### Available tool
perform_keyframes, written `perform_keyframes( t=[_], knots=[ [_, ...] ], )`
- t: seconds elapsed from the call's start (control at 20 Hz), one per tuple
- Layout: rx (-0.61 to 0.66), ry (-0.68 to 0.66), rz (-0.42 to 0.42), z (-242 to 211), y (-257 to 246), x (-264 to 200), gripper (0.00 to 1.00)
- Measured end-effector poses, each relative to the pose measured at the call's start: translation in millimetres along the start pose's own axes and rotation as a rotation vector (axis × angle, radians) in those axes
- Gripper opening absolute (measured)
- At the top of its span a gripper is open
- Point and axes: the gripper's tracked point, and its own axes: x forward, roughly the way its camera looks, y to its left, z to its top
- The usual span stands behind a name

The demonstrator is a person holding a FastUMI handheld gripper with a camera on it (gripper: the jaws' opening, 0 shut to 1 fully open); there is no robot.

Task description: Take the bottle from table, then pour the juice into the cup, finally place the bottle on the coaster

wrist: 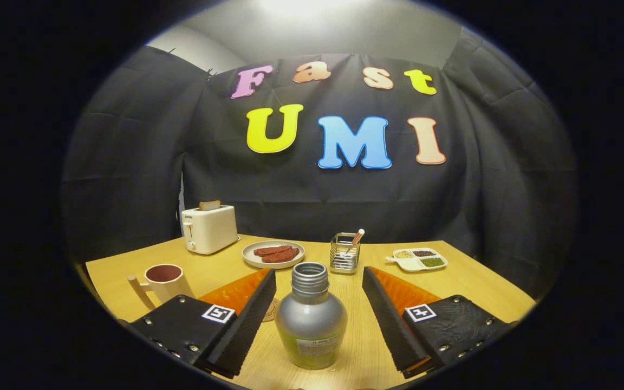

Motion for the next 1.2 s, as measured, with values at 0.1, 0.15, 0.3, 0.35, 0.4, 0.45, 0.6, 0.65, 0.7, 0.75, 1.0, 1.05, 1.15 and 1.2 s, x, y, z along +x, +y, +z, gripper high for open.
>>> perform_keyframes(
  t=[0.1, 0.15, 0.3, 0.35, 0.4, 0.45, 0.6, 0.65, 0.7, 0.75, 1.0, 1.05, 1.15, 1.2],
  knots=[
    [0.000, 0.023, -0.001, -12, 2, 5, 0.99],
    [-0.003, 0.029, -0.002, -16, 2, 7, 0.99],
    [-0.001, 0.034, -0.006, -24, 0, 12, 0.99],
    [0.006, 0.038, -0.006, -28, 0, 15, 0.99],
    [0.011, 0.042, -0.004, -31, 1, 16, 0.99],
    [0.014, 0.048, -0.006, -35, 2, 18, 0.99],
    [0.012, 0.056, 0.006, -44, 6, 22, 0.99],
    [0.007, 0.051, -0.001, -44, 6, 22, 0.98],
    [-0.002, 0.046, 0.001, -44, 6, 25, 0.94],
    [-0.009, 0.044, 0.000, -45, 7, 26, 0.91],
    [-0.083, 0.044, 0.017, -32, 24, 27, 0.82],
    [-0.120, 0.035, 0.013, -27, 28, 28, 0.82],
    [-0.195, 0.013, -0.006, -14, 35, 30, 0.81],
    [-0.232, 0.004, -0.019, -7, 39, 33, 0.81]
  ],
)
